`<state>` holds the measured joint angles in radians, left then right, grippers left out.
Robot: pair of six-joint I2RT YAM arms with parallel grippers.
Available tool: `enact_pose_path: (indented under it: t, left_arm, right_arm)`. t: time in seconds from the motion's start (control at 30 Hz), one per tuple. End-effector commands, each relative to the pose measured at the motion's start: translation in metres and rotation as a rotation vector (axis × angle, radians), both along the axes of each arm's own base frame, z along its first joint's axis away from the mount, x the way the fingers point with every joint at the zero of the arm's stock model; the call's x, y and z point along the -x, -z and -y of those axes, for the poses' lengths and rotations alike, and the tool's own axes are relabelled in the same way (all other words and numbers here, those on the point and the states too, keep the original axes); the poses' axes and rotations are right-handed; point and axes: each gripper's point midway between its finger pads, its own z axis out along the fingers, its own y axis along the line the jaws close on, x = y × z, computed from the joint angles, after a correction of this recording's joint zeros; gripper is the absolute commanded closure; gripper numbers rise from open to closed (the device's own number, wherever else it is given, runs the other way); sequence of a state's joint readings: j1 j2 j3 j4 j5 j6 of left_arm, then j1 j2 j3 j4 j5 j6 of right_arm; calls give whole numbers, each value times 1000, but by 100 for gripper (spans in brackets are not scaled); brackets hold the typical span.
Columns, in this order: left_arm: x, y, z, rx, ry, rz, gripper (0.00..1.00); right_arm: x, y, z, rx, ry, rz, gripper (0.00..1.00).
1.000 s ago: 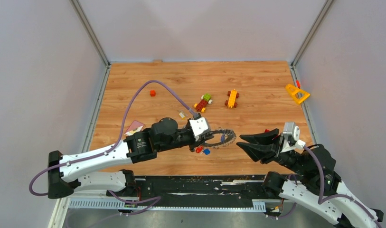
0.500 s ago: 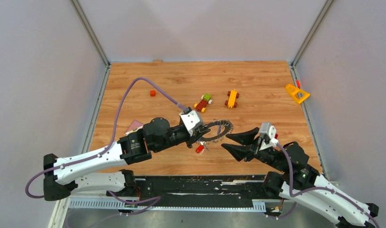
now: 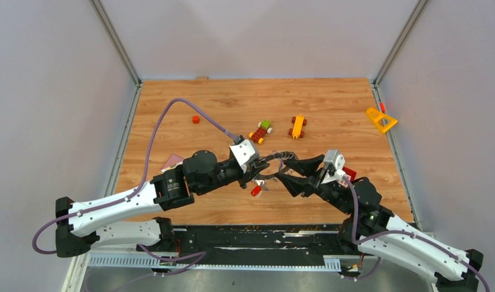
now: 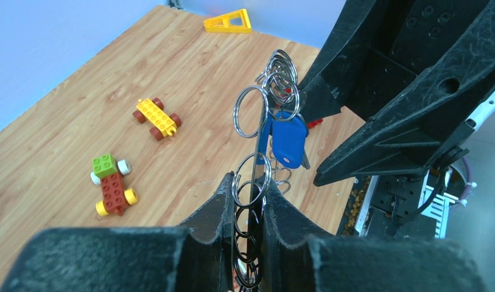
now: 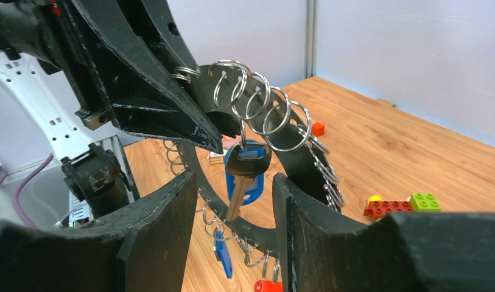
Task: Remove the keys from the keyring
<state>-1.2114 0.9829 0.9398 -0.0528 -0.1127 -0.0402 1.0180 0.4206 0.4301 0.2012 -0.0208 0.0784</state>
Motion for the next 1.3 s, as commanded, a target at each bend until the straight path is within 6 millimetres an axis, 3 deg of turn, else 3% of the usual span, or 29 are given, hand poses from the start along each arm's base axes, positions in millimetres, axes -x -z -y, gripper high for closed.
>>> enact_pose_path:
  t: [0.0, 0.27, 0.57, 0.97, 1.27]
  left_arm:
    - [2, -48, 1, 145, 0, 37, 100]
    - [4, -45, 3, 142, 18, 33, 100]
    - [8, -43, 5, 142, 37, 22, 100]
    - [8, -38, 4, 142, 36, 17, 100]
    - [7, -36, 5, 137, 36, 13, 100]
  right_arm:
    - [-20, -13, 7, -72, 112, -8, 51]
    - [-33, -11, 9, -75, 181, -27, 59]
    - [-40, -14, 5, -95, 204, -44, 61]
    - [-49, -14, 9, -111, 254, -83, 80]
    - [-40, -22, 0, -132, 183, -58, 63]
